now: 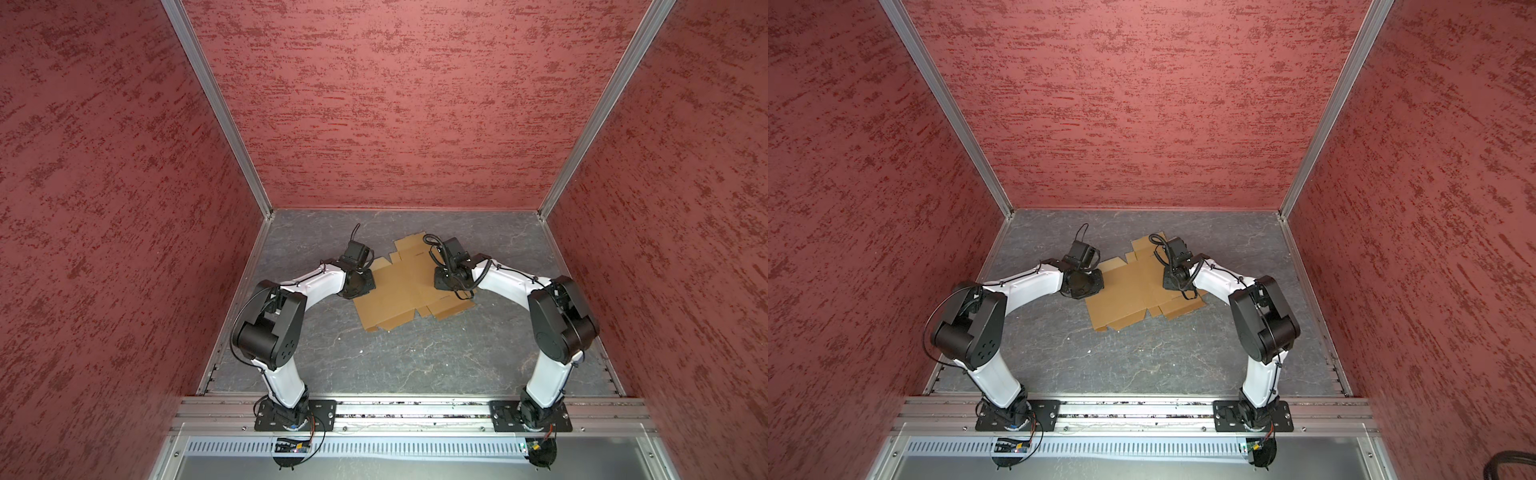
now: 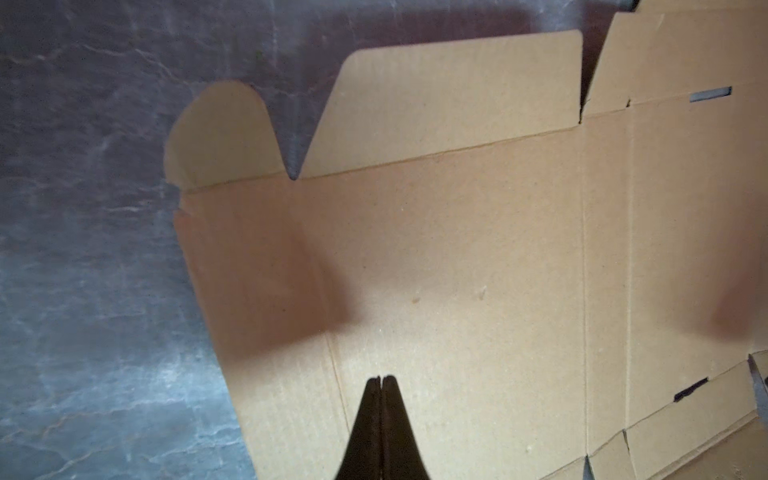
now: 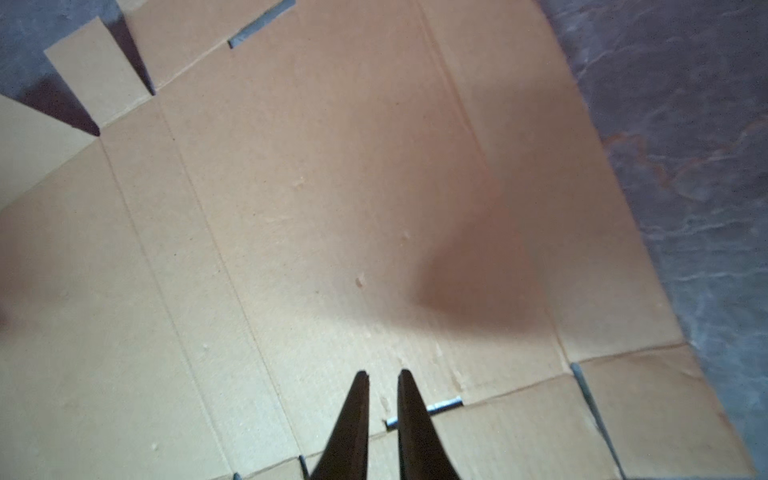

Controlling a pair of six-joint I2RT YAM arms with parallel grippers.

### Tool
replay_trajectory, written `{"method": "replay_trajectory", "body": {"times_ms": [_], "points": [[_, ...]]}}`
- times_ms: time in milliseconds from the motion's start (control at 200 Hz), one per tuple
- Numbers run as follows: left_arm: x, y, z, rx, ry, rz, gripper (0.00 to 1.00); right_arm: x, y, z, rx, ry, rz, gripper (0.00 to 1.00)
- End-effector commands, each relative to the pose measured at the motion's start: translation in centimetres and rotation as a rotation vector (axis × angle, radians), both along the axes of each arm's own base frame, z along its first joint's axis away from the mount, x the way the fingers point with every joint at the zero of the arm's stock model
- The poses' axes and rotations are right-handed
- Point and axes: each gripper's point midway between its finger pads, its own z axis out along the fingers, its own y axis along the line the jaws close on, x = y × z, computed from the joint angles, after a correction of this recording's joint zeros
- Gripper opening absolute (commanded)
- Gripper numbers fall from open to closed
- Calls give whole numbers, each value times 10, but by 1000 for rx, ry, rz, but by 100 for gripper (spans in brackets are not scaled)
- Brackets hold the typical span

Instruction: Fold the paper box

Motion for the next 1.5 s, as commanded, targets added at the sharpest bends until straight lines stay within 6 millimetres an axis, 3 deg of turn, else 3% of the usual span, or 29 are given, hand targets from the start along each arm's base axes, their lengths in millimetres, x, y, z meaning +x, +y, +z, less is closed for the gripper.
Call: {"method": "replay_trajectory", "body": {"times_ms": [0,286,521,716,847,967,1082,1187,1383,1443,1493], "points": [[-5,5,-14,20,19,0,0,10,-8,-12,-6,-4,-50,16],[-32,9,-33,45,78,45,0,26,-15,-31,-4,14,-55,16],[-63,-3,-42,79,138,56,0,49,-16,-43,-26,20,-34,16],[-92,-32,-44,66,174,30,0,81,-6,-50,-7,7,20,16],[-101,-54,-42,49,193,-4,0,104,18,-53,42,-7,118,17],[-103,-90,-35,-15,201,-85,0,122,38,-54,95,-19,185,18],[-99,-121,-28,-25,214,-167,0,135,52,-42,145,-46,205,18],[-90,-133,-15,-19,189,-188,0,138,49,-16,155,-103,178,18],[-75,-117,24,-48,101,-153,0,118,34,31,163,-185,128,26],[-70,-109,39,-52,63,-146,17,109,29,40,172,-193,111,28],[-64,-102,51,-50,28,-142,23,101,26,46,186,-197,96,29]]}}
